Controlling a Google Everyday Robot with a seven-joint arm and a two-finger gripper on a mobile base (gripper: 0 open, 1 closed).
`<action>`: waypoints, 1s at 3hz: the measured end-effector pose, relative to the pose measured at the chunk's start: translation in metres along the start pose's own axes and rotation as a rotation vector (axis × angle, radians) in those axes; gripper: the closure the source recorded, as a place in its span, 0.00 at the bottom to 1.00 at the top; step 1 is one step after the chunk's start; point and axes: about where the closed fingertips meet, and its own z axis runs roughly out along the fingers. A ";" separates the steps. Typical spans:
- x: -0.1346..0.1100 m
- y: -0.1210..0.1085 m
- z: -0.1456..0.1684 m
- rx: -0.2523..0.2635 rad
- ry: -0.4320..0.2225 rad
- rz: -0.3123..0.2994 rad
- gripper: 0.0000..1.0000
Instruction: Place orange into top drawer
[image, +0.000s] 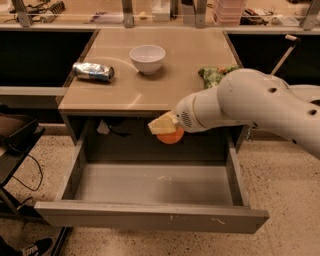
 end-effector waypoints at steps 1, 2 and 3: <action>0.025 -0.025 -0.012 0.018 -0.043 0.123 1.00; 0.027 -0.029 -0.017 0.025 -0.048 0.138 1.00; 0.044 -0.011 0.006 0.012 -0.002 0.113 1.00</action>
Offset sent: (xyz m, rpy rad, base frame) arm -0.0020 -0.0307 -0.0111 0.0733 0.0264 -0.0872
